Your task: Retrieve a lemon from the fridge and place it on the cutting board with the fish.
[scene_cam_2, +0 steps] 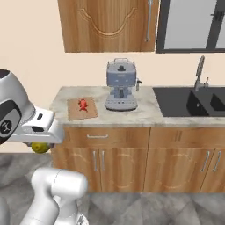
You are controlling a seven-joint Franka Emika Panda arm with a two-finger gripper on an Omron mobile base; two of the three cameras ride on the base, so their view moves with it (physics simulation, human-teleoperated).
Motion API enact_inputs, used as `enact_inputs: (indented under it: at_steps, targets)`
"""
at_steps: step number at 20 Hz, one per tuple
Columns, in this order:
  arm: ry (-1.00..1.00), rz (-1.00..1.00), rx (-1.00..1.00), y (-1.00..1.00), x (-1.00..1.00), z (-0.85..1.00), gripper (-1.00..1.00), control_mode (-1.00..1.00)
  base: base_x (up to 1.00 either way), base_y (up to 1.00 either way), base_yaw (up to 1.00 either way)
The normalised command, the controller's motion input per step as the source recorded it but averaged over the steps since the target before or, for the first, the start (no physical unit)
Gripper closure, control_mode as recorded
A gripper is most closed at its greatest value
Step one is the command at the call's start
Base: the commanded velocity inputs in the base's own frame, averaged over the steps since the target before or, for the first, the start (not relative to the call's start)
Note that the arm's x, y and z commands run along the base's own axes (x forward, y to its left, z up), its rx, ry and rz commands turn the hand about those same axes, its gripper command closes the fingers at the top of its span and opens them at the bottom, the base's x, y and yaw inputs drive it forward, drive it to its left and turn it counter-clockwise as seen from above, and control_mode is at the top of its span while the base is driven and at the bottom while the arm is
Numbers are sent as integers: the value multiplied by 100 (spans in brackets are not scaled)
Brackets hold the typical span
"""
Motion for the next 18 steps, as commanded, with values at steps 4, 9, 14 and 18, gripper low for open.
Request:
enact_inputs:
  at_steps: [4, 9, 14, 18]
  targets:
    - [0, 0, 0, 0, 0, 0, 100, 100, 21, 48, -64]
    - [0, 0, 0, 0, 0, 0, 100, 100, 53, 67, -45]
    - [0, 0, 0, 0, 0, 0, 100, 100, 41, 80, -29]
    - [0, 0, 0, 0, 0, 0, 100, 100, 15, 59, -21]
